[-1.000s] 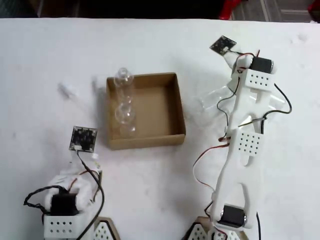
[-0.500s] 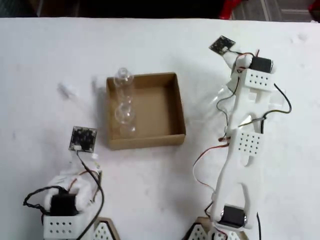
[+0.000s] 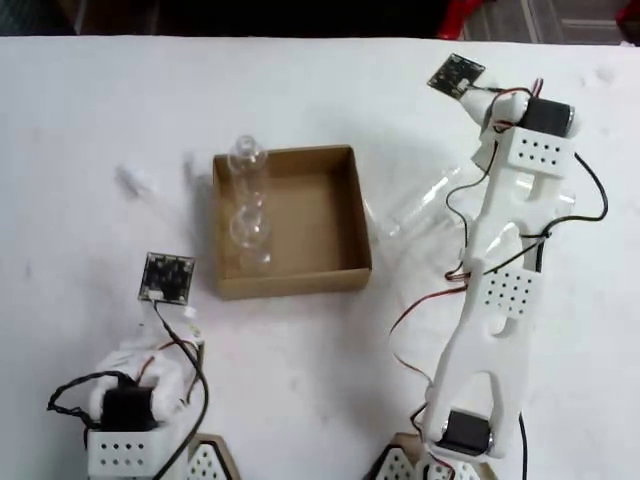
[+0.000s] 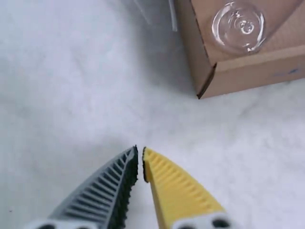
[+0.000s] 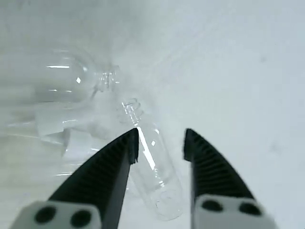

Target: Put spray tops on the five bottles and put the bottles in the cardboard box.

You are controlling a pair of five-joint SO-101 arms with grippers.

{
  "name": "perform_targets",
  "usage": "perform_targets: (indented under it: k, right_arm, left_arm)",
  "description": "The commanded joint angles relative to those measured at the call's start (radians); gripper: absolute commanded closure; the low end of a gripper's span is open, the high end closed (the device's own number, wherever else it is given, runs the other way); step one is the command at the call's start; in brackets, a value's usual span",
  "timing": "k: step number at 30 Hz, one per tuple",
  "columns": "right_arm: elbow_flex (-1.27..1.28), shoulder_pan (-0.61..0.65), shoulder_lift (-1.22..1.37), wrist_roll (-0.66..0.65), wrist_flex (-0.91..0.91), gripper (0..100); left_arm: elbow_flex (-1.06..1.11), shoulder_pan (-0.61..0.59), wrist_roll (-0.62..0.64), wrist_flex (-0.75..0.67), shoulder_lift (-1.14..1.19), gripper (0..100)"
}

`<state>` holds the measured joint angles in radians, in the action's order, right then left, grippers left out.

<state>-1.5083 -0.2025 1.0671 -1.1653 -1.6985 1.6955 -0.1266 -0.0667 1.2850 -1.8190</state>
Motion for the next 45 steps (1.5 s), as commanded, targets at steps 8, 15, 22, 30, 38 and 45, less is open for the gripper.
perform_targets:
  k: [8,15,22,30,38,45]
  right_arm:
    - [0.301,0.021,-0.145,-0.282,-0.030,75.9]
    - [0.342,0.025,-0.153,-0.293,0.005,75.8]
    - [0.333,0.025,-0.104,-0.293,0.062,75.8]
    - [0.333,0.022,-0.059,-0.293,0.111,76.2]
    - [0.339,0.012,-0.054,-0.293,0.114,76.2]
    - [0.334,-0.015,-0.016,-0.287,0.188,83.4]
  left_arm:
    - [-0.003,-0.015,0.014,0.002,-0.010,98]
    - [-0.003,-0.015,0.014,0.002,-0.010,98]
    - [-0.003,-0.015,0.014,0.002,-0.010,98]
    - [-0.003,-0.016,0.014,0.002,-0.010,98]
    - [-0.003,-0.016,0.014,0.002,-0.010,98]
    - [-0.003,-0.016,0.014,0.002,-0.010,98]
